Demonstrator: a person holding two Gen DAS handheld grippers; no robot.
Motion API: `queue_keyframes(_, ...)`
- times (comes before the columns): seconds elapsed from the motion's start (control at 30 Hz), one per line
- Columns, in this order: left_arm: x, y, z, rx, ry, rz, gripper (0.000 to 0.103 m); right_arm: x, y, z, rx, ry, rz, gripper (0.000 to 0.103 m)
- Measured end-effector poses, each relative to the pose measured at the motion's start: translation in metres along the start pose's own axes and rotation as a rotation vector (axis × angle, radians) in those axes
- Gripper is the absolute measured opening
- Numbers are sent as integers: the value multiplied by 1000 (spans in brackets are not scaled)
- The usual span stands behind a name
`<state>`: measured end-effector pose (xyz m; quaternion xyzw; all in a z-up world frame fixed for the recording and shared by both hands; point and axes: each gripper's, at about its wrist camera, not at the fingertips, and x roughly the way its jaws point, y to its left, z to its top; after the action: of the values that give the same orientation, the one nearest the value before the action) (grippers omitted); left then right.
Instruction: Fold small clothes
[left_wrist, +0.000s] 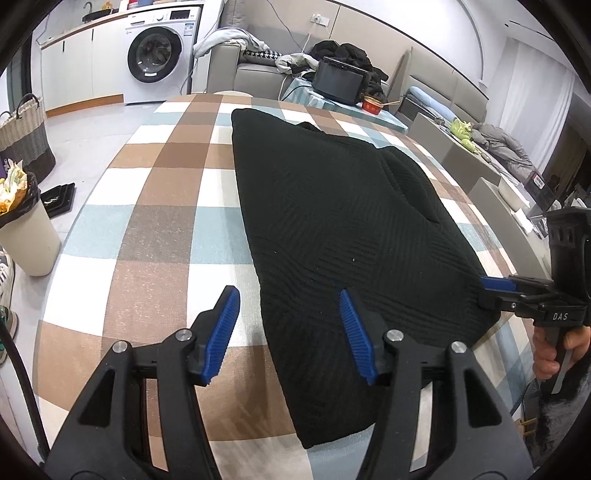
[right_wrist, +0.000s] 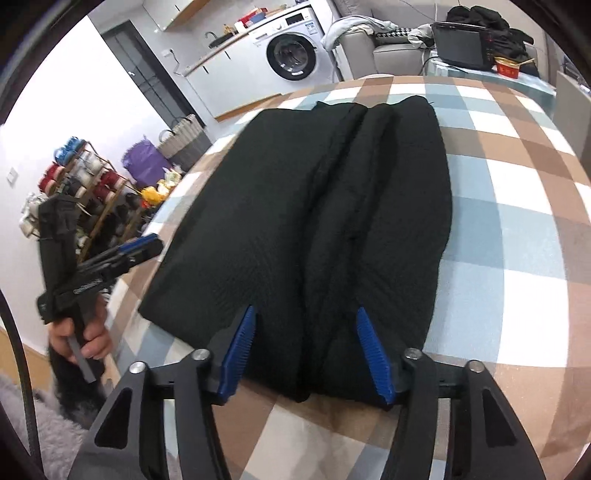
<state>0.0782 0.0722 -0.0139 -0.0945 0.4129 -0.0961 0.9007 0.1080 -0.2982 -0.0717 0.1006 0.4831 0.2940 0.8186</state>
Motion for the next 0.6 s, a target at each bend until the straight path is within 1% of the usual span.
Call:
queue_keyframes(0.07,2,-3,1,2,3,-11,53,6,-1,5,3,-29,31,61)
queue_keyframes(0.13,2,-6,4,15,0,-14,53,16,3,13,-11,-56,28,61)
queue_keyframes(0.23,-2,-12,4,33,-8,-7,53,22,11,18,-39,-64,28,60)
queue_keyframes(0.27,-3,-13,4,35,-12,-6,53,22,16,17,-71,-67,9,55)
queue_keyframes(0.3,-4,-13,4,32,-13,-6,53,21,17,14,-99,-69,-15,46)
queue_keyframes(0.33,-5,-13,3,29,-12,-8,53,19,17,12,-121,-68,-35,42)
queue_keyframes(0.37,-6,-13,2,29,-12,-9,53,16,15,10,-126,-68,-30,34)
queue_keyframes(0.4,-5,-13,1,29,-11,-8,53,14,12,10,-121,-66,-12,22)
queue_keyframes(0.43,-4,-13,0,28,-7,-6,53,9,12,13,-114,-69,7,16)
queue_keyframes(0.47,-3,-13,0,27,-3,-5,53,5,13,16,-111,-81,5,12)
queue_keyframes(0.53,-1,-14,1,26,0,-4,53,-7,20,27,-119,-110,5,10)
queue_keyframes(0.6,-2,-16,4,31,-5,-9,53,-28,35,37,-158,-173,0,8)
